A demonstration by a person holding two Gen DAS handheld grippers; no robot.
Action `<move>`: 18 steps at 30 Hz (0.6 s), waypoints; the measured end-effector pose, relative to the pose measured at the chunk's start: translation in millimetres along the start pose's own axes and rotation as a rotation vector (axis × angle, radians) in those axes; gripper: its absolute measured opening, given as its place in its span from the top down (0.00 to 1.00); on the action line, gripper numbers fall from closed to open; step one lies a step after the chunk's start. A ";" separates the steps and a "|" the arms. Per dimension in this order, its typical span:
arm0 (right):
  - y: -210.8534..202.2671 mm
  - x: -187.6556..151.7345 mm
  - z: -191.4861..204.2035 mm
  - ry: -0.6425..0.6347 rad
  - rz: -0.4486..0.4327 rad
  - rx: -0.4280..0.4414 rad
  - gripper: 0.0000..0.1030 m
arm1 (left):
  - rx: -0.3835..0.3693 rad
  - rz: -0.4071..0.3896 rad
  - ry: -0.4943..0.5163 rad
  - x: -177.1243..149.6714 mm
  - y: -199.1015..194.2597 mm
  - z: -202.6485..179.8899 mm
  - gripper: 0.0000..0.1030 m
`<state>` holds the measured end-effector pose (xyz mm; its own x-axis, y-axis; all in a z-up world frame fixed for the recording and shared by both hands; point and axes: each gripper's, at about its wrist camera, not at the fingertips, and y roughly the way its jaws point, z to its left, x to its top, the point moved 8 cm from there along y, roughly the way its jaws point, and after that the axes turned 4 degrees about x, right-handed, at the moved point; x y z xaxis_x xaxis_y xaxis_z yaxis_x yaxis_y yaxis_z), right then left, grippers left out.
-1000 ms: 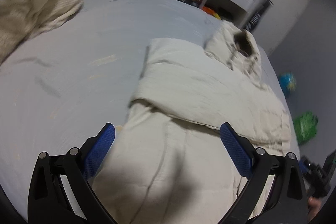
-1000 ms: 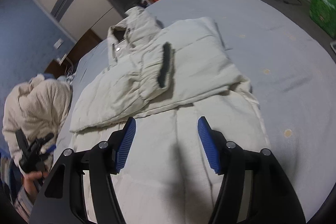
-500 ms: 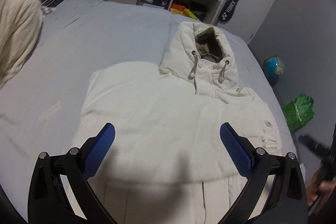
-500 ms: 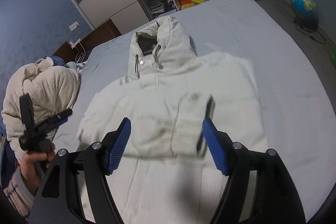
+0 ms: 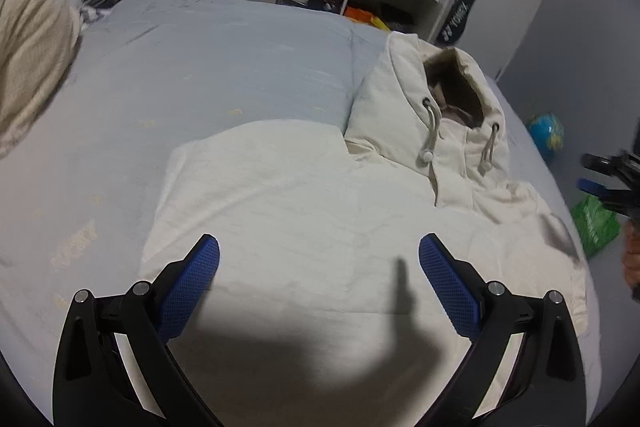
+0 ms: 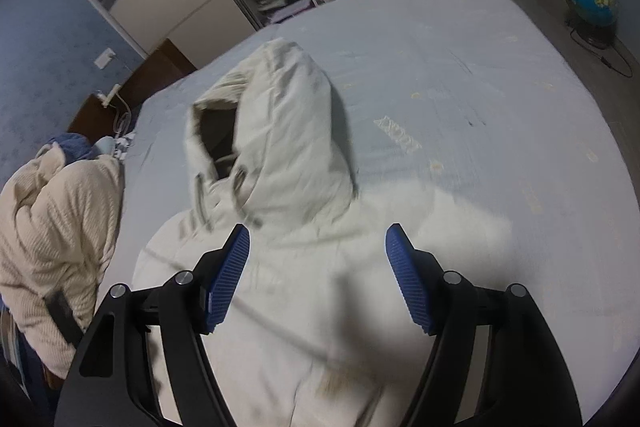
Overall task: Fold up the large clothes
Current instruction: 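Lay the sleeve back onto the jacket body and open the right gripper, then grasp the jacket hood with the right gripper and lift it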
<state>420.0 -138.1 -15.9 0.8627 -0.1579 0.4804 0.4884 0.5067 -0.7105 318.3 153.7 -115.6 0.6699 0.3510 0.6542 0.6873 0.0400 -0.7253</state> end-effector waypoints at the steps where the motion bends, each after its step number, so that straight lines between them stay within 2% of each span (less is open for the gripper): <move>1: 11.4 11.0 -1.7 0.003 0.008 -0.004 0.35 | -0.012 -0.003 -0.005 -1.2 1.8 -0.1 0.07; 6: 64.3 57.0 -3.2 0.040 0.041 0.028 0.35 | -0.036 -0.043 0.021 -3.4 10.9 -2.1 0.07; 10: 109.0 87.1 -4.2 0.082 0.048 0.060 0.35 | -0.010 -0.056 0.043 -9.9 19.6 -3.4 0.07; 15: 146.2 112.8 11.2 0.074 0.053 0.182 0.35 | -0.010 -0.070 0.043 -10.9 23.9 -2.6 0.07; 18: 169.2 120.2 17.2 0.057 0.080 0.196 0.31 | -0.009 -0.071 0.036 -11.8 24.9 -1.2 0.06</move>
<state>604.1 -56.7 -69.5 0.9066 -0.1553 0.3923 0.3877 0.6735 -0.6294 327.8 149.4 -141.1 0.6292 0.3135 0.7112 0.7357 0.0551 -0.6751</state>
